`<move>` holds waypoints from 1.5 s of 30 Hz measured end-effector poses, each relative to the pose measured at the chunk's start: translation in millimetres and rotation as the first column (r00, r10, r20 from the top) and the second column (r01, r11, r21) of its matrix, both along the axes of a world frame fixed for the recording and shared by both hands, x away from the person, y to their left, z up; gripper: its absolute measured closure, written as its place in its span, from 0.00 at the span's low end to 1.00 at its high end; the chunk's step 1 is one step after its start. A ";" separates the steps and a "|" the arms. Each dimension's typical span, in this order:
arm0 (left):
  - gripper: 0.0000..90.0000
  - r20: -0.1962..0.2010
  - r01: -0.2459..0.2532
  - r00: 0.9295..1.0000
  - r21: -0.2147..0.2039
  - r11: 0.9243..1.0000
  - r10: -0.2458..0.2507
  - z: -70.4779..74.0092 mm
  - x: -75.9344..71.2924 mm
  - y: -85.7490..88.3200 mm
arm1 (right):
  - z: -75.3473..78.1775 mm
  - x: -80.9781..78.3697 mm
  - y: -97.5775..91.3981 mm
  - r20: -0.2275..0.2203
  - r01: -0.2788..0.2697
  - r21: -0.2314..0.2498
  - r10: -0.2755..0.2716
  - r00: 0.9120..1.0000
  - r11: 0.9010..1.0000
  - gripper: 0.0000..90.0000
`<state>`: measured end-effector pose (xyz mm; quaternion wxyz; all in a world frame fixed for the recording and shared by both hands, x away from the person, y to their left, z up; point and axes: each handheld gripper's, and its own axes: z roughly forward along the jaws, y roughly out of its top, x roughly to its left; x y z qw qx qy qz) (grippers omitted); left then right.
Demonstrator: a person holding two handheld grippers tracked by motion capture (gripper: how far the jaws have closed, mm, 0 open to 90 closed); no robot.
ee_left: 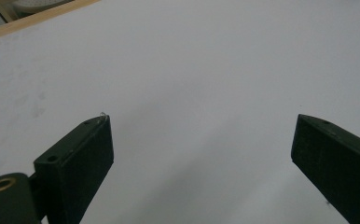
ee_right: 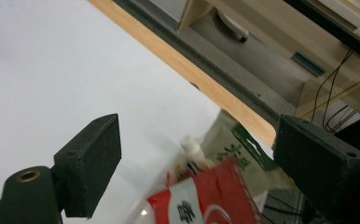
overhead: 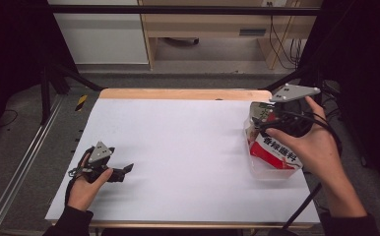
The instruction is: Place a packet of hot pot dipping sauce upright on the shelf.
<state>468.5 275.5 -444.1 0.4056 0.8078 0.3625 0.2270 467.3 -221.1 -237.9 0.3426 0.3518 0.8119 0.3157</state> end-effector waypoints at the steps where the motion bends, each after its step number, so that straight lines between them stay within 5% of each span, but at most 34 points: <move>1: 0.06 0.001 0.000 1.000 0.001 1.000 0.000 0.1 0.1 0.2 | 0.8 -0.3 5.9 0.006 -0.006 0.005 0.006 1.000 1.000 0.17; 14: 0.06 0.002 -0.003 1.000 0.003 1.000 0.003 0.3 -0.4 1.5 | -12.5 2.3 67.2 0.039 -0.066 0.100 0.063 0.997 0.993 0.17; 20: 0.06 0.004 -0.005 1.000 0.000 1.000 0.005 0.7 -0.1 1.8 | -37.1 2.3 96.9 0.034 -0.093 0.153 0.088 0.995 0.984 0.16; 29: 0.06 0.005 -0.010 1.000 0.005 1.000 0.010 0.0 0.4 2.7 | -73.8 9.0 116.7 -0.006 -0.104 0.191 0.107 0.994 0.976 0.14; 39: 0.06 0.002 -0.005 1.000 0.011 1.000 0.005 -1.5 2.1 2.2 | -155.9 18.8 134.0 -0.110 -0.087 0.188 0.109 0.988 0.978 0.12; 44: 0.06 0.000 -0.011 1.000 0.010 1.000 0.011 -2.2 3.2 2.6 | -182.6 22.5 137.1 -0.123 -0.068 0.202 0.095 0.988 0.977 0.12; 45: 0.06 0.000 -0.013 1.000 0.008 1.000 0.013 -2.0 3.4 2.8 | -193.3 22.0 139.3 -0.133 -0.071 0.168 0.094 0.987 0.983 0.11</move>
